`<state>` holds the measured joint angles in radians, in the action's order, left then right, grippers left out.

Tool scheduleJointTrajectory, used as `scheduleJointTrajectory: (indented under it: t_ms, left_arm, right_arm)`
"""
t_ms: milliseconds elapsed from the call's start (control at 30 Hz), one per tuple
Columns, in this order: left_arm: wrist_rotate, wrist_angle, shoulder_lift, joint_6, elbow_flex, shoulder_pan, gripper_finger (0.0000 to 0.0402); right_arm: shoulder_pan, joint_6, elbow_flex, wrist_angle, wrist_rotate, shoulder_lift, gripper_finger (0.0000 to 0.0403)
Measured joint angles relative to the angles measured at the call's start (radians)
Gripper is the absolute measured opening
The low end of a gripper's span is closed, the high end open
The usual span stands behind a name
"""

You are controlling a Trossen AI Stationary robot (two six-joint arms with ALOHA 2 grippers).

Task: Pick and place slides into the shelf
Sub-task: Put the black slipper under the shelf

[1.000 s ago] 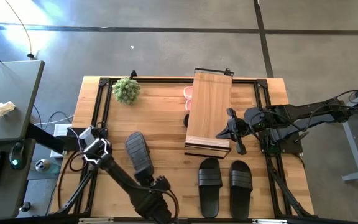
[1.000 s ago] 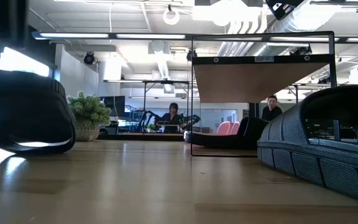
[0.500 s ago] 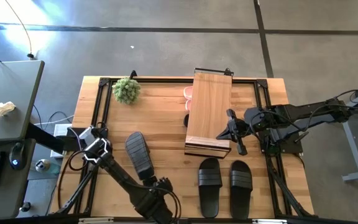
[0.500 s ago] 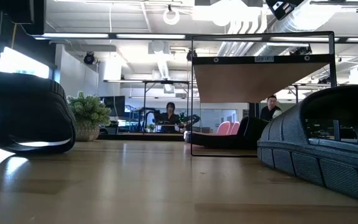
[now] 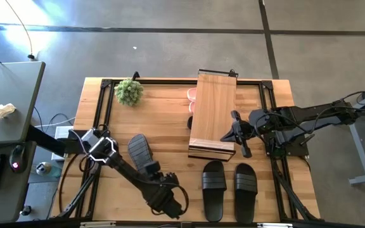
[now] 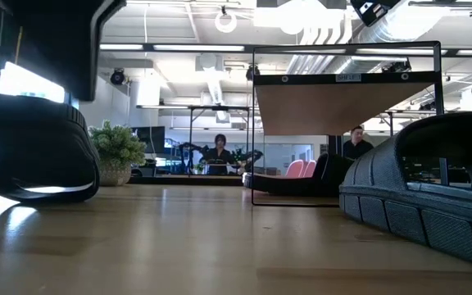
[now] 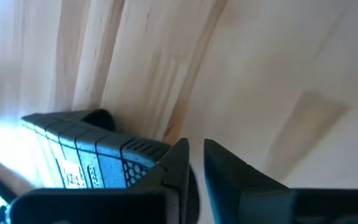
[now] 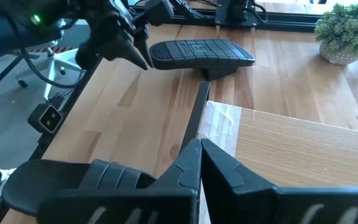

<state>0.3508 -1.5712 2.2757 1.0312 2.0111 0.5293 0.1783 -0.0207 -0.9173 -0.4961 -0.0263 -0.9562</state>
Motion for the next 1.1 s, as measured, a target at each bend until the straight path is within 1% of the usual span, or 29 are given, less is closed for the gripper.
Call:
scheduleJointTrajectory:
  t_ms: [100,200,300,367,467,633,833,967,1100]
  left_arm:
    - [0.007,-0.001,0.0,0.022,-0.047,0.001,0.0023]
    - [0.022,0.0,0.0,0.028,-0.059,0.001,0.0016]
    - [0.025,0.001,-0.001,0.017,-0.059,0.001,0.0016]
    - [0.019,0.001,-0.001,-0.002,-0.059,0.001,0.0024]
    - [0.006,0.001,-0.001,-0.003,-0.054,0.001,0.0053]
    - [-0.072,0.001,-0.001,-0.006,0.004,0.001,0.0126]
    - [-0.047,0.0,-0.002,-0.006,0.011,0.001,0.0202]
    - [-0.068,0.001,0.011,0.002,-0.012,0.0,0.0232]
    - [-0.099,0.001,0.013,0.046,-0.047,0.001,0.0243]
  right_arm:
    - [0.0,-0.005,0.0,0.001,0.016,0.0,0.0001]
    - [0.0,-0.005,0.0,0.001,0.028,0.0,0.0001]
    - [-0.001,-0.005,0.0,0.001,0.034,0.0,0.0001]
    - [-0.001,-0.005,0.0,0.001,0.035,0.0,0.0001]
    - [-0.001,-0.005,0.0,0.001,0.041,0.0,0.0001]
    - [-0.002,-0.008,0.0,0.001,0.043,0.0,0.0001]
    - [-0.002,-0.031,0.0,0.001,0.054,0.0,0.0001]
    - [-0.002,-0.031,0.0,0.001,0.057,0.0,0.0001]
    - [-0.002,-0.031,0.0,0.005,0.062,0.0,0.0001]
